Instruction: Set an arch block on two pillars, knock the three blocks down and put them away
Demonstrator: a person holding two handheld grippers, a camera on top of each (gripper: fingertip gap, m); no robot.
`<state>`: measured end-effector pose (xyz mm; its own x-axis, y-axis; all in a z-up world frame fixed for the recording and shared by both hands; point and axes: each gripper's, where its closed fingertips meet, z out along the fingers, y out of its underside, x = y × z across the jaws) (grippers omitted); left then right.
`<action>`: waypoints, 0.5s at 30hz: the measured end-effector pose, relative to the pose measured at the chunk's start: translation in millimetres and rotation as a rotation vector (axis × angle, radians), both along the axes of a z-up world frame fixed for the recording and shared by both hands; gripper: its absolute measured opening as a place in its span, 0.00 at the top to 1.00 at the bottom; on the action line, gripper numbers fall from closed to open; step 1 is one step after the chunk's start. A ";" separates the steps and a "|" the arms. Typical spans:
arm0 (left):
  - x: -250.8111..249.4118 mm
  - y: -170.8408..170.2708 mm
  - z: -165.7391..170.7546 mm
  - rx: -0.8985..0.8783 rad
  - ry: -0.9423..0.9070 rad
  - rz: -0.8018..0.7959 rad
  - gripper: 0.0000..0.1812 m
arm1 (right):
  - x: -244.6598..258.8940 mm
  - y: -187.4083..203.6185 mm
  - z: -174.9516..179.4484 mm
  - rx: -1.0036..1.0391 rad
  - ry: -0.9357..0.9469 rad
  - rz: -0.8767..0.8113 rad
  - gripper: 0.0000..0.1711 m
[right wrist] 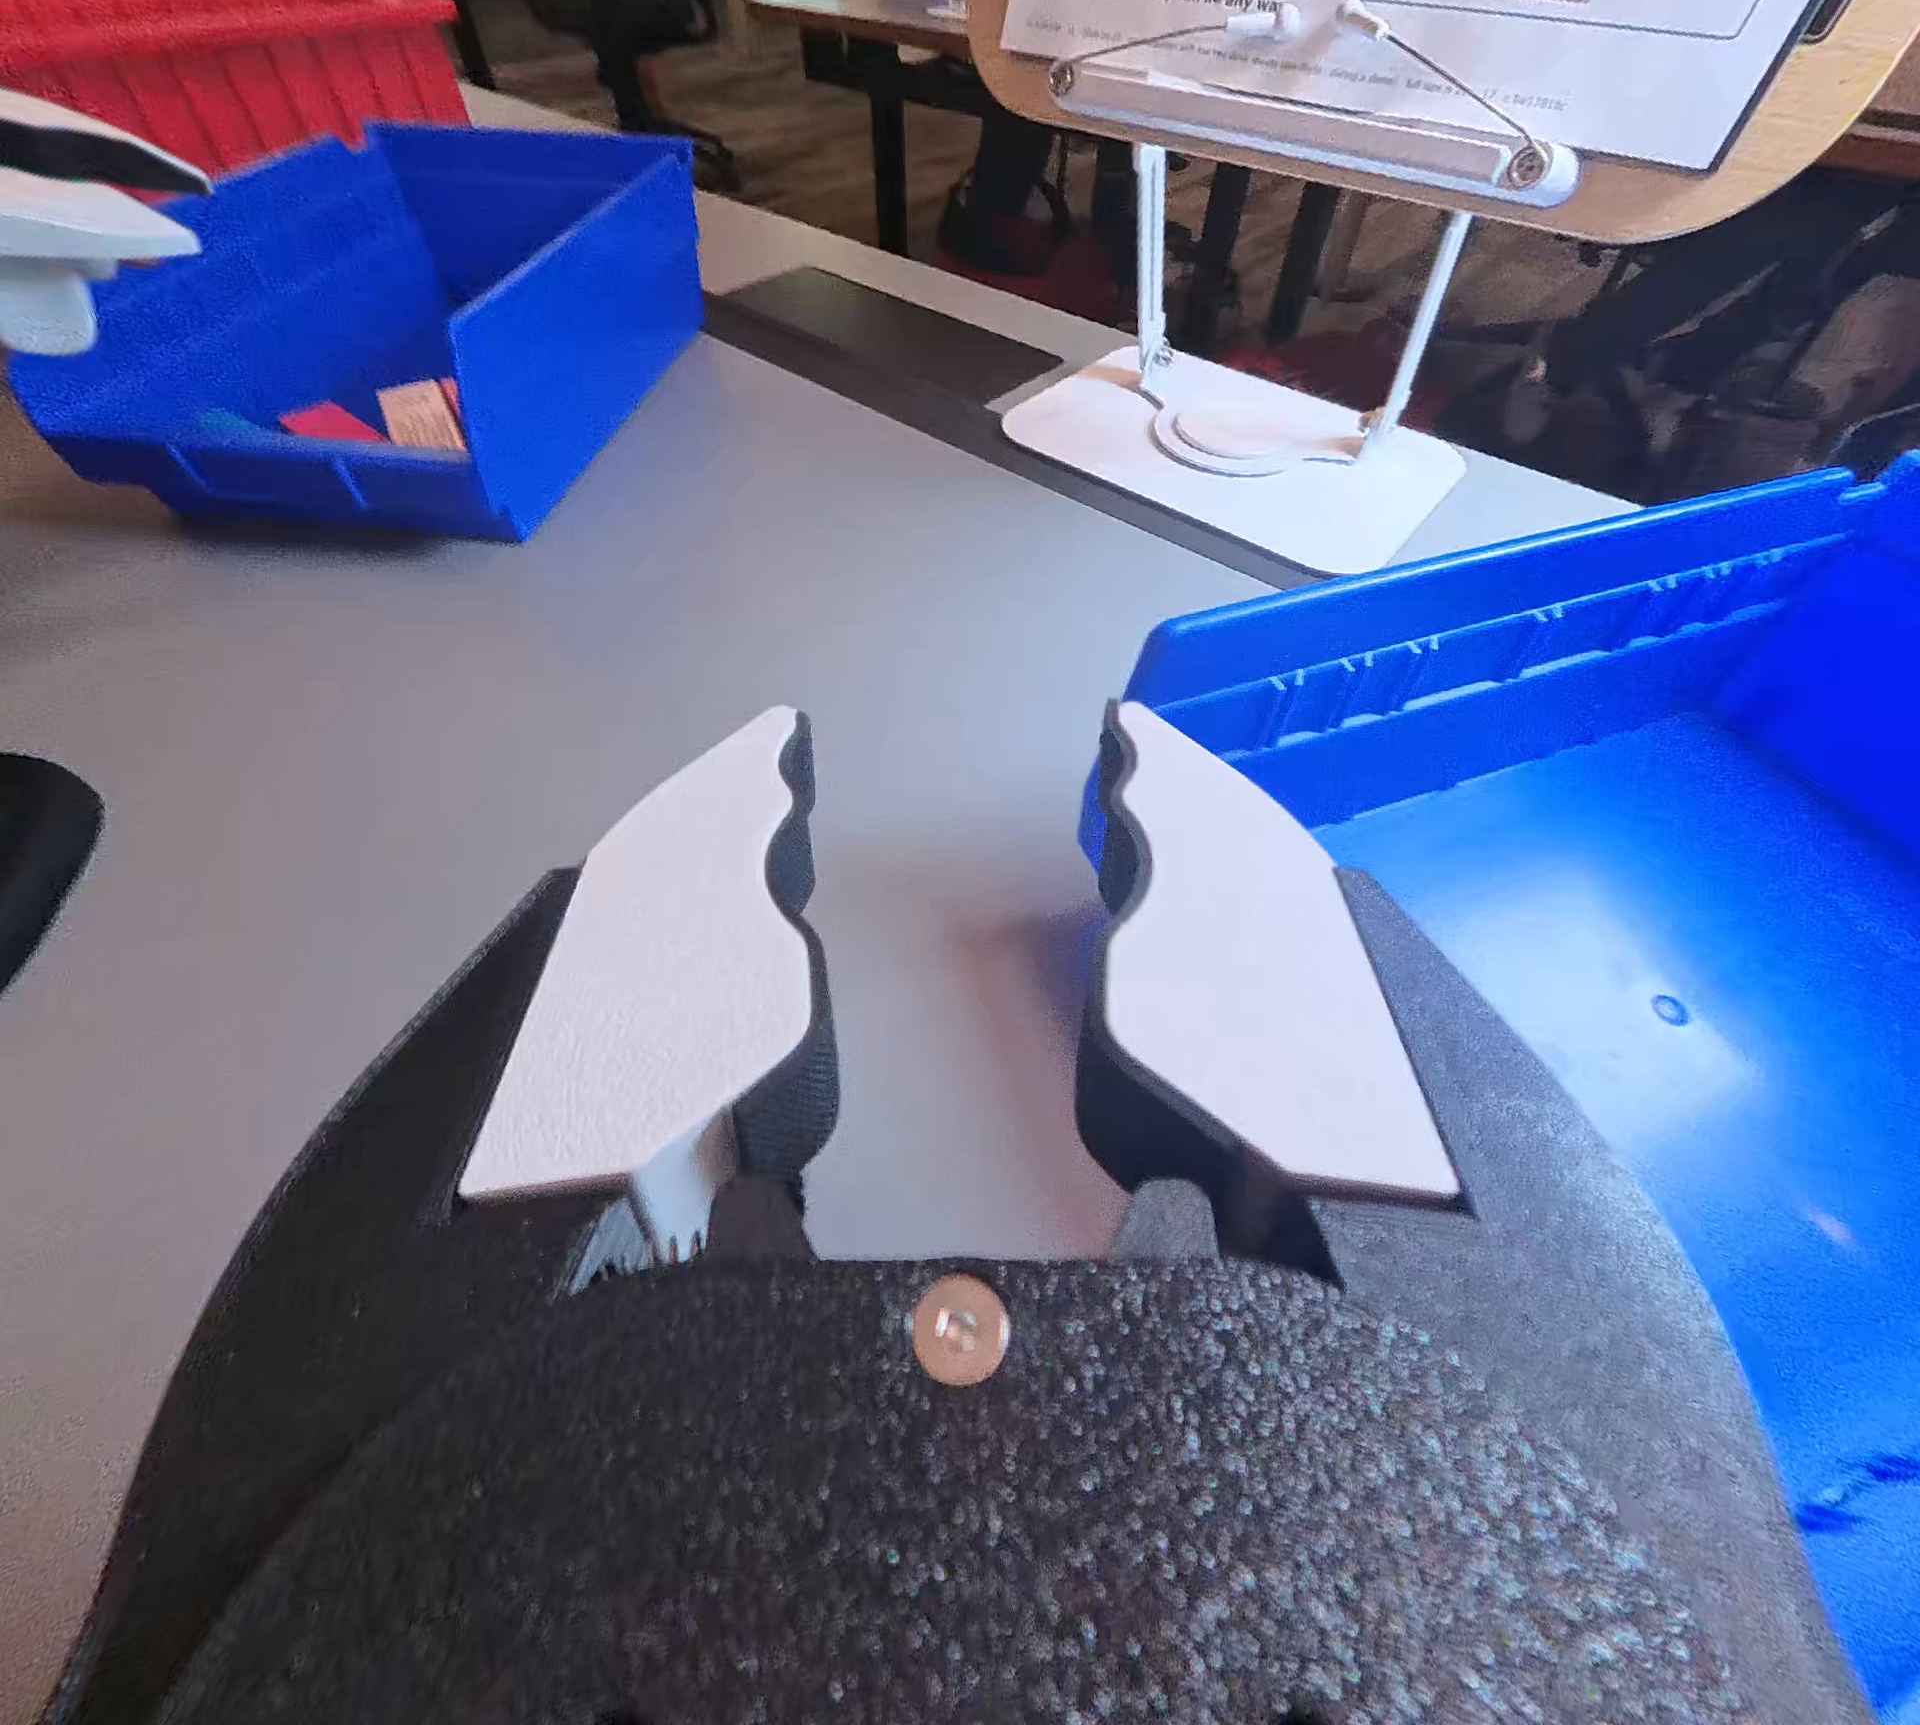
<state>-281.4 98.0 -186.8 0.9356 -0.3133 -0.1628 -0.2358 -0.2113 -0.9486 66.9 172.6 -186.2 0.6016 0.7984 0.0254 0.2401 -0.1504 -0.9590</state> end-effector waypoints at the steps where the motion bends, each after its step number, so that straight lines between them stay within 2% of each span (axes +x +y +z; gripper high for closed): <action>1: -5.1 3.4 12.6 0.027 -0.038 0.028 0.79 | -1.9 0.0 1.1 -0.012 0.029 0.010 0.70; 4: -21.0 15.9 37.3 0.053 -0.097 0.096 0.85 | -3.4 1.4 -9.5 0.000 0.019 0.035 0.79; 6: -32.1 28.8 39.0 0.000 -0.086 0.137 0.88 | -4.4 -3.6 -20.3 0.009 -0.012 0.083 0.97; 7: -35.5 35.4 34.7 -0.054 -0.071 0.143 0.88 | -4.4 -6.3 -22.5 0.020 -0.017 0.100 1.00; 9: -43.4 48.6 19.6 -0.169 -0.003 0.150 0.87 | -1.9 -7.3 -22.6 0.054 -0.031 0.097 1.00; 11: -51.7 55.2 -10.8 -0.373 0.072 0.148 0.80 | 1.3 -6.2 -20.0 0.081 -0.038 0.086 1.00; 15: -50.7 46.3 -57.9 -0.677 0.275 0.006 0.77 | 4.9 -5.8 -19.8 0.064 -0.002 0.097 1.00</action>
